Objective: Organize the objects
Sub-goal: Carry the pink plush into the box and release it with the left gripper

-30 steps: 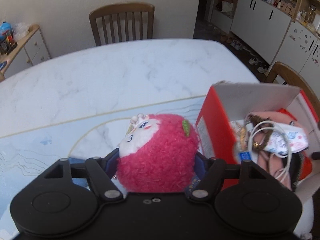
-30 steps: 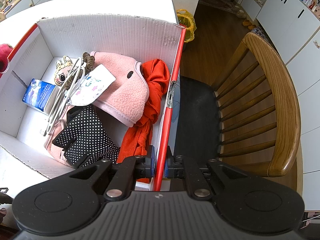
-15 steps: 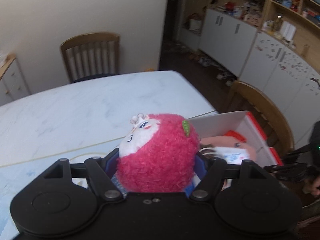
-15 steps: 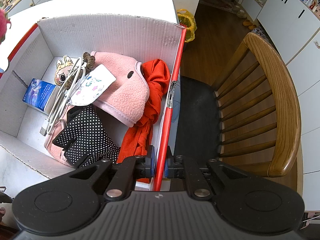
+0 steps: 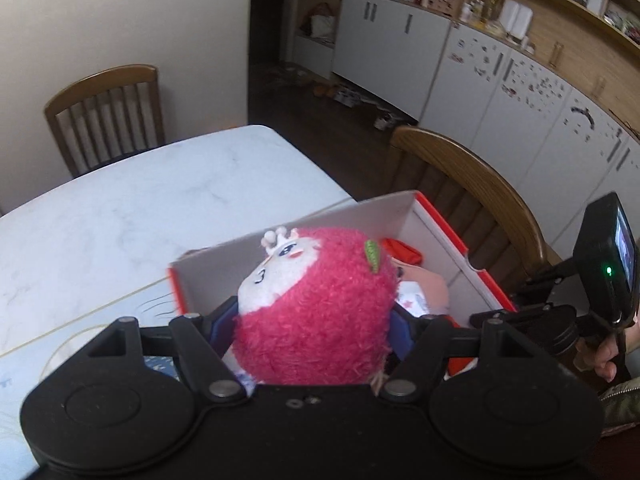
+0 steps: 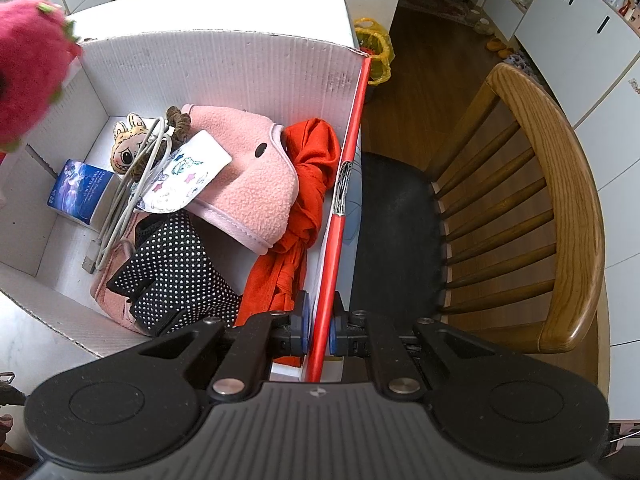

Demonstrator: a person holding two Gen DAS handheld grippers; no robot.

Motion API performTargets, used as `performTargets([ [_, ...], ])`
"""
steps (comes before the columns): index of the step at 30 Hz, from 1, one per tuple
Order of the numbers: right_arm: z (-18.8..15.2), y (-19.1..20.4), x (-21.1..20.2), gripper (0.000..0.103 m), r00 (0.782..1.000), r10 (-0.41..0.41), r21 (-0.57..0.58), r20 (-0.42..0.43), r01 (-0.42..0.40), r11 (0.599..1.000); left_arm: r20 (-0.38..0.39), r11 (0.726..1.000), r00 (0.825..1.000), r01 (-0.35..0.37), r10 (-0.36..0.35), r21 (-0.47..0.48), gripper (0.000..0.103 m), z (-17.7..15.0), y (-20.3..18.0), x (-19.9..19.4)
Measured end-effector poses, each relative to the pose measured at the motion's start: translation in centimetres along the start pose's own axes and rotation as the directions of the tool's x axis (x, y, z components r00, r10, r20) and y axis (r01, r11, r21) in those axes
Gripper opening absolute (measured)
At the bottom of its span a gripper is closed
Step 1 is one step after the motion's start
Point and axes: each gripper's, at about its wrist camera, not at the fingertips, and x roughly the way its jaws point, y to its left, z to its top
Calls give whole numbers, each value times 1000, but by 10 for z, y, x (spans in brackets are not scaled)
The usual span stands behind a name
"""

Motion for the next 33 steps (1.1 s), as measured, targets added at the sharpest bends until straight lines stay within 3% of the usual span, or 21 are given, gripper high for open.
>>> performTargets([
  [8,0,-1,1,9,1000,3,2,1,-3,1000,-48,997,999,-1,4,76,72,-6,-21,27],
  [15,1,2,2,9,1000,2,1,1,-2,1000,-88,992,995,-44,55,120,72,-12,-23,50],
  [21,1,1,2,9,1000,2,1,1,-2,1000,-132,989,987,-76,93,128,72,-21,-19,68],
  [33,2,1,2,9,1000,2,2,2,-2,1000,-175,992,982,-50,69,112,74,-30,-13,76],
])
